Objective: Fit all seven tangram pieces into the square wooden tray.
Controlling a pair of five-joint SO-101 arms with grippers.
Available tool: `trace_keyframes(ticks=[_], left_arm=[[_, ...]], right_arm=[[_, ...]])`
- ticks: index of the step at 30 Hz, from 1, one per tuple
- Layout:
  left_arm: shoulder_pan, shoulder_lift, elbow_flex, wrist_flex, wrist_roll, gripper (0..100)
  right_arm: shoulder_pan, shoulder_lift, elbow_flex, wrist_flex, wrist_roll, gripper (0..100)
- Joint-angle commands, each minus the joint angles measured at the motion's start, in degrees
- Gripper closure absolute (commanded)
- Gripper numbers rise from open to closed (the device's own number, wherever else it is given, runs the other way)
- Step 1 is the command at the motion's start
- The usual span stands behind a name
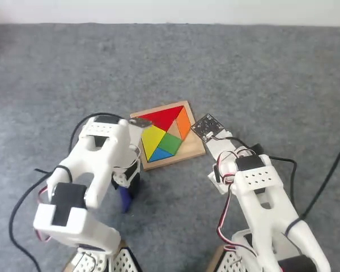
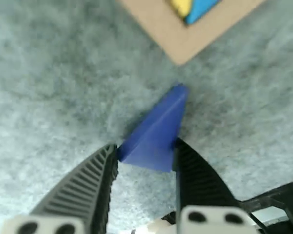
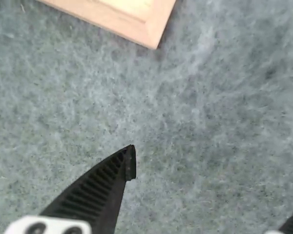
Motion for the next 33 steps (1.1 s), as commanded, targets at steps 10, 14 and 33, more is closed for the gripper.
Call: trace_keyframes(ticks=[10,14,33], left_arm=[[14.42,0.44,-4.7,2.02,3.16,91],[17.93,0.44,-9.54,5.54,2.29,91],[26.46,1.05,-17.54,10.9,0.62,98]], right_arm=[[0.4,-1.27,-0.62,-0.92,0.18,49.4],[0.4,-1.27,-0.62,-0.92,0.18,49.4],[0.4,-1.19,0.35,-2.68,-1.32,49.4]])
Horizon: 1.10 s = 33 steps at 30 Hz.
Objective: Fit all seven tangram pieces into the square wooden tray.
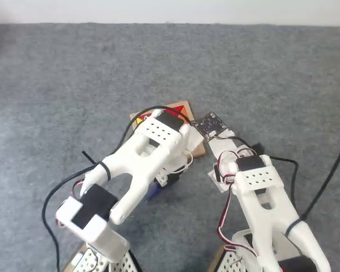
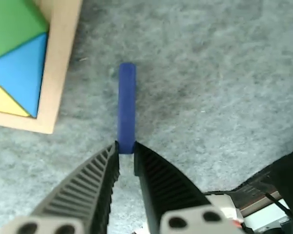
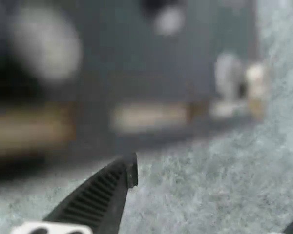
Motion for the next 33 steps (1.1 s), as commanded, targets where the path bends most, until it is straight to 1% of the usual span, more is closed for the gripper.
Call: trace_keyframes(ticks=[1,9,16,19,23,24,26,29,33], left_arm=[[0.62,-0.44,-1.45,-0.62,-0.88,98],[0.7,-0.35,-0.04,-4.48,-0.79,98],[0.7,-0.35,7.87,-14.68,-0.79,98],[0.53,-0.44,9.19,-17.93,-0.7,98],[0.62,-0.44,9.36,-18.29,0.7,93],[0.7,-0.44,9.45,-18.29,0.79,94],[0.62,-0.44,9.36,-18.29,0.88,99],[0.62,-1.05,9.1,-17.67,0.79,99],[0.7,-3.43,6.02,-11.52,-1.76,99]], right_arm=[[0.13,-1.19,-0.26,-1.01,-0.35,49.4],[0.13,-1.36,-0.26,-0.66,-0.35,49.4],[0.22,-1.45,-0.26,-0.66,-0.35,49.4],[0.22,-1.27,-0.26,-0.66,-0.35,49.4],[0.4,-1.27,-0.26,-0.66,-0.35,49.4],[0.4,-1.27,-0.26,-0.75,-0.35,49.4],[0.4,-1.27,-0.26,-0.75,-0.35,49.4],[0.57,-1.71,-0.26,-0.66,-0.44,49.4],[3.03,-1.8,-0.26,-1.01,-0.79,49.4]])
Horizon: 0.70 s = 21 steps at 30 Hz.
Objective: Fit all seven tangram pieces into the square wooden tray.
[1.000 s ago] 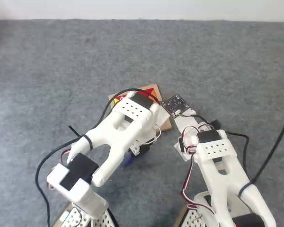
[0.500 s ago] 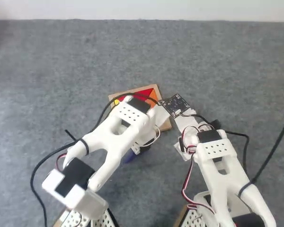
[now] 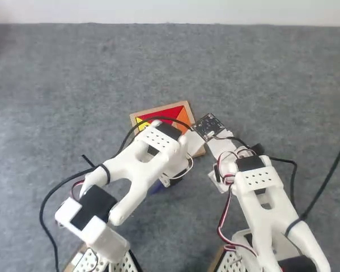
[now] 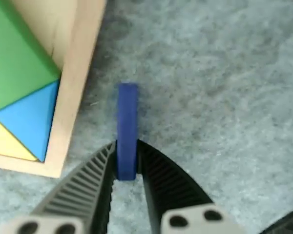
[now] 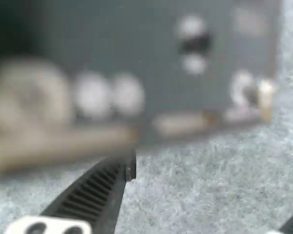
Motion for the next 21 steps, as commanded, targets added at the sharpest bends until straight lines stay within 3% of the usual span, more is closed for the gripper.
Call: trace_keyframes(ticks=[1,11,21], left_arm=[[0.26,-4.04,-3.12,5.27,-1.49,99],[-2.99,-11.34,-19.21,16.09,-2.55,99],[-4.31,5.27,-30.2,3.96,11.6,99]], right_arm=[[3.12,-1.8,-0.53,-1.1,-0.62,49.4],[3.82,-1.8,-0.7,-1.1,-2.55,49.4],[3.82,-1.8,-0.7,-1.1,-2.55,49.4]])
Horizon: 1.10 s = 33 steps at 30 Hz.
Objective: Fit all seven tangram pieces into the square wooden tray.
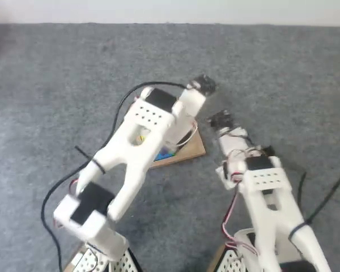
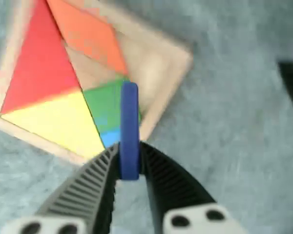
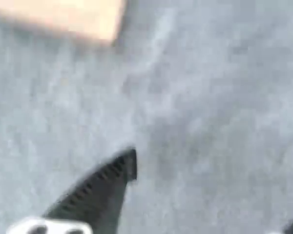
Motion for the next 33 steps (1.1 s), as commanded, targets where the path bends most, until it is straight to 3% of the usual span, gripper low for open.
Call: trace_keyframes(ticks=[1,5,10,14,19,22,33], left_arm=[[0.0,4.22,-4.97,-4.04,4.13,99],[-0.35,6.95,-7.08,-4.04,4.4,99],[-0.44,4.22,-7.52,-5.01,6.24,99],[-0.7,4.84,-7.52,-6.51,6.77,99],[-2.37,9.67,-7.52,-8.79,9.76,99],[-2.64,12.22,-7.52,-9.67,11.52,99],[-2.02,12.66,-7.52,-11.25,13.01,96]], right_arm=[[0.48,-0.04,-0.79,-0.4,-0.44,49.4],[2.68,-0.13,-1.41,-0.4,-0.7,49.4],[8.57,-1.1,-7.21,0.13,-7.91,49.4],[12.79,-10.51,-8.44,4.79,-10.2,49.4],[11.82,-31.78,-4.75,15.87,-8.44,49.4],[8.84,-39.6,0.7,17.45,-5.27,49.4],[8.31,-33.98,2.9,14.02,-3.43,49.4]])
